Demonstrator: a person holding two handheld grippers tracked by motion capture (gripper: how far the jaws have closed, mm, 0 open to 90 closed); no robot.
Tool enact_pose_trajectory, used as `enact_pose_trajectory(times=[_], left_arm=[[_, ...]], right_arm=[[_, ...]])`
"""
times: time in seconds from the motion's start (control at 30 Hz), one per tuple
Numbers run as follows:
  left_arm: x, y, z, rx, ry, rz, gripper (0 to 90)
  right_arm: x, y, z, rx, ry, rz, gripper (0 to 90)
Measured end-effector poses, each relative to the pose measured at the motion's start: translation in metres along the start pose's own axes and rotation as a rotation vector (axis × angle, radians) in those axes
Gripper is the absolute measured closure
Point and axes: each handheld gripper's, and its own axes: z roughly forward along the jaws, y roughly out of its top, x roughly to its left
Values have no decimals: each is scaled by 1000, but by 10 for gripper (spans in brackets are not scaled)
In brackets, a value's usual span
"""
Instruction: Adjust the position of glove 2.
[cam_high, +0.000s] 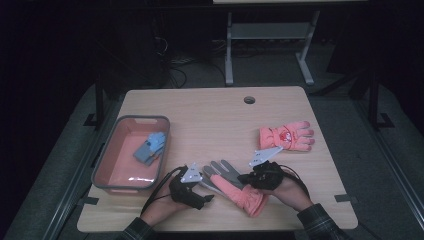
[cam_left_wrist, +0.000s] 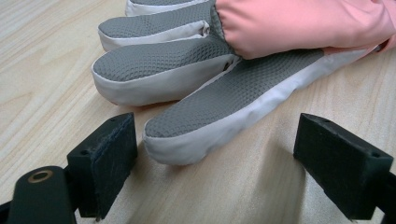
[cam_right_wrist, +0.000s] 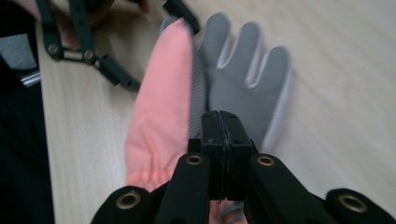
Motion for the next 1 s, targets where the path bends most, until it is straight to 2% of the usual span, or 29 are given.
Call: enact_pose_trajectory(times=[0.03,0.13,0.23,0.27,0.3,0.37,0.57,0.6,0.63,0.67,0.7,0.87,1.0], left_arm=[[0,0,0,-2,0,-2,126],[0,0,0,0,0,1,126],[0,0,0,-1,-1,1,126],[0,0,0,3,-1,1,126],[0,0,0,4,-2,-1,126],[0,0,0,4,0,6,126],[0,1,0,4,-3,-3,126],[0,1,0,4,-3,-3,126],[0,1,0,4,-3,-3,126],[0,1,0,3,-3,-3,126],[0,1,0,4,-3,-3,126],[0,1,0,8,-2,3,126],[0,1,0,11,-2,5,126]], right_arm=[[-3,1,-2,-5,-7,0,897],[-14,3,-6,-11,-44,42,899],[-28,5,-9,-19,-76,83,899],[-38,7,-11,-27,-103,98,899],[-38,7,-11,-27,-103,98,899],[-48,9,-14,-35,-133,130,899],[-83,11,-27,-71,-243,208,899],[-94,11,-31,-86,-272,238,899],[-94,11,-31,-86,-272,238,899],[-104,12,-33,-94,-304,255,900],[-104,12,-33,-94,-304,255,900],[-126,15,-31,-102,-355,299,899],[-141,18,-27,-100,-392,315,899]])
